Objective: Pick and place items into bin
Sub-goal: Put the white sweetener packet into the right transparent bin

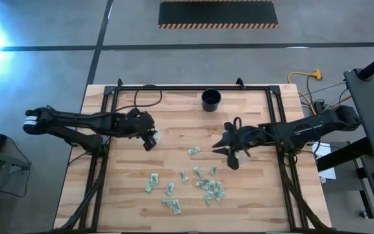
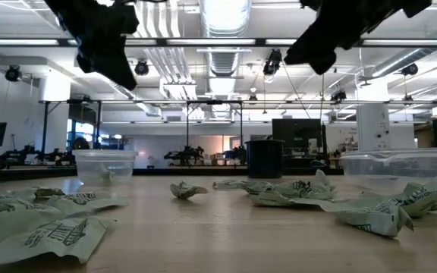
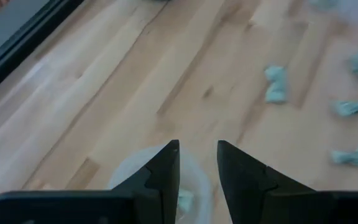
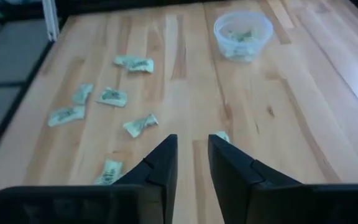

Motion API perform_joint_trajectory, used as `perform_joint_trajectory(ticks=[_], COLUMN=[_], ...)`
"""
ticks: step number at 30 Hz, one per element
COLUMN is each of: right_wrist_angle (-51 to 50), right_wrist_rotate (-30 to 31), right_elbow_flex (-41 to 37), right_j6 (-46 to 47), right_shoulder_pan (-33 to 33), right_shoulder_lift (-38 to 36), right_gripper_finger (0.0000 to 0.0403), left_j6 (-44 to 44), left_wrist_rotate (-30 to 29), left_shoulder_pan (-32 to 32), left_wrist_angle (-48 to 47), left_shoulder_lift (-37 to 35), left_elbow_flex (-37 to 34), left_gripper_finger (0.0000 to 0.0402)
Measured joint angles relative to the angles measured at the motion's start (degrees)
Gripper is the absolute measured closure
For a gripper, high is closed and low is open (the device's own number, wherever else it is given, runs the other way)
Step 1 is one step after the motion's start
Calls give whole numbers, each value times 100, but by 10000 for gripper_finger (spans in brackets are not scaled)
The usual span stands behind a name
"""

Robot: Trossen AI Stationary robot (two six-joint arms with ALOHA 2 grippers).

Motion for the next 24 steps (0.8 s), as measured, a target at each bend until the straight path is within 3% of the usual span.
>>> perform_joint_trajectory(ticks=[5,13,24], right_wrist_angle=[-17,-401,-721], right_wrist_rotate=[-67,-945,-1060], right_elbow_flex=[402,1183,2227], right_j6=[-311,-738,-1381], right_shoulder_pan=[-153,-628,-814], right_shoulder_lift=[783,2098,3459], right_gripper_finger=[300,266,229], left_j6=[-24,-172,-195], left_wrist_rotate=[12,-2,2], left_shoulder_pan=[-132,-206,-382], left_wrist_angle=[124,222,273], left_shoulder_lift=[-227,-212,-119], left_elbow_flex=[-43,-119,-119], left_gripper_finger=[311,310,310])
